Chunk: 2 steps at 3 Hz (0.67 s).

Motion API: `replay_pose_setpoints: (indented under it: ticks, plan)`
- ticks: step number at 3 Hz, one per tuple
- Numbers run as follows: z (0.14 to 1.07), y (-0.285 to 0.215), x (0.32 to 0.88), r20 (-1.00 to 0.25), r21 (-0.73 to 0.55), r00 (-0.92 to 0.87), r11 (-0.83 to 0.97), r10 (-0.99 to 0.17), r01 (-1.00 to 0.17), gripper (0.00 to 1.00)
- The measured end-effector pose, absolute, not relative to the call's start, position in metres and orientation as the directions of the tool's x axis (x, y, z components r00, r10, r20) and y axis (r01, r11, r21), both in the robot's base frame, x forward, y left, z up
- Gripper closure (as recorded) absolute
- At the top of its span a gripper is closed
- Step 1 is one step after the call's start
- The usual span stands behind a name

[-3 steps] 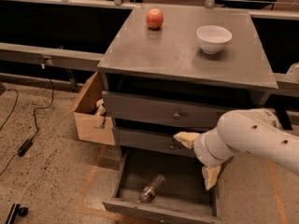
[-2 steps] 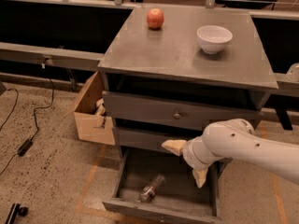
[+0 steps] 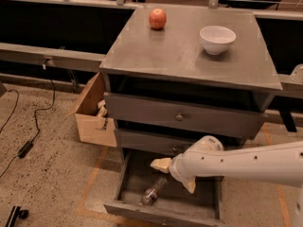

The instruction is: Pick water bottle from bottom drawer and place on counter

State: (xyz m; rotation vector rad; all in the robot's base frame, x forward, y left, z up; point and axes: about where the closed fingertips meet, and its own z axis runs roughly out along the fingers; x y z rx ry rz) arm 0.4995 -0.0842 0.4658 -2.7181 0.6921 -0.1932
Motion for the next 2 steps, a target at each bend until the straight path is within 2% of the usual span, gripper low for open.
replay_pose_setpoints:
  ticks: [1, 2]
  plan:
    - [0.4217, -0.077, 0.5041, 0.083, -0.302, 0.889, -0.862, -0.45, -0.408, 0.0]
    - [0.4201, -0.0757, 0.51, 0.11, -0.295, 0.888, -0.868, -0.446, -0.399, 0.0]
